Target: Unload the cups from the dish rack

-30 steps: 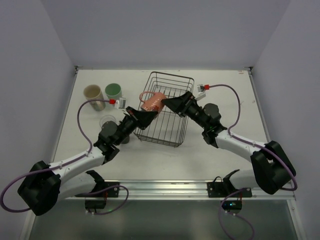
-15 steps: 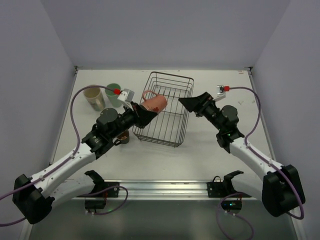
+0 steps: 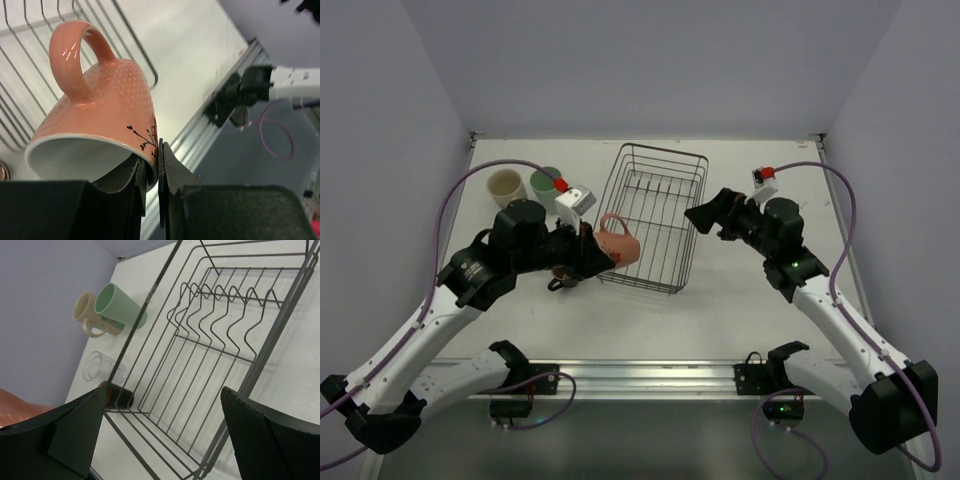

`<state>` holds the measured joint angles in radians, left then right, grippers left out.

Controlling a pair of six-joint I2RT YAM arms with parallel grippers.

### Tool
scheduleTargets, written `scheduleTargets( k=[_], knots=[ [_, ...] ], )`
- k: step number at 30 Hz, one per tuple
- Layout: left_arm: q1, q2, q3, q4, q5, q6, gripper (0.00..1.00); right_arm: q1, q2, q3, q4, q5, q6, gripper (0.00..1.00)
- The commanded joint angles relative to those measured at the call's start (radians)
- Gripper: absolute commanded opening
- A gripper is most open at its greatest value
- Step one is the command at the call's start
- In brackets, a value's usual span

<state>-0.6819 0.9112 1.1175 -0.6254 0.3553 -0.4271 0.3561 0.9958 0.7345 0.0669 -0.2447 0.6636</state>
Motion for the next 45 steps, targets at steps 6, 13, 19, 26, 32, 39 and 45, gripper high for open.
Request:
scheduleTargets(
  k=[6, 13, 19, 26, 32, 39, 45],
  knots=[
    [-0.069, 0.021, 0.084, -0.390, 0.044, 0.050, 0.00, -0.005, -0.016, 0.054, -0.128, 0.002, -0.068, 0.99],
    [-0.114, 0.054, 0.041, -0.493, -0.016, 0.031, 0.00, -0.005, -0.008, 0.072, -0.193, -0.001, -0.091, 0.99],
    [-0.145, 0.123, -0.039, -0.439, -0.074, 0.019, 0.00, -0.006, -0.037, 0.040, -0.185, 0.008, -0.090, 0.99],
    [-0.238, 0.244, -0.099, -0.361, -0.199, -0.004, 0.00, -0.005, -0.049, 0.029, -0.182, 0.007, -0.102, 0.99],
    [-0.363, 0.348, -0.081, -0.361, -0.338, -0.028, 0.00, -0.006, -0.055, 0.017, -0.159, -0.007, -0.102, 0.99],
    [-0.465, 0.425, -0.084, -0.330, -0.420, -0.029, 0.00, -0.006, -0.054, 0.014, -0.151, -0.019, -0.104, 0.99],
    [-0.485, 0.465, -0.087, -0.304, -0.486, -0.021, 0.00, -0.005, -0.072, 0.002, -0.150, -0.011, -0.099, 0.99]
  ],
)
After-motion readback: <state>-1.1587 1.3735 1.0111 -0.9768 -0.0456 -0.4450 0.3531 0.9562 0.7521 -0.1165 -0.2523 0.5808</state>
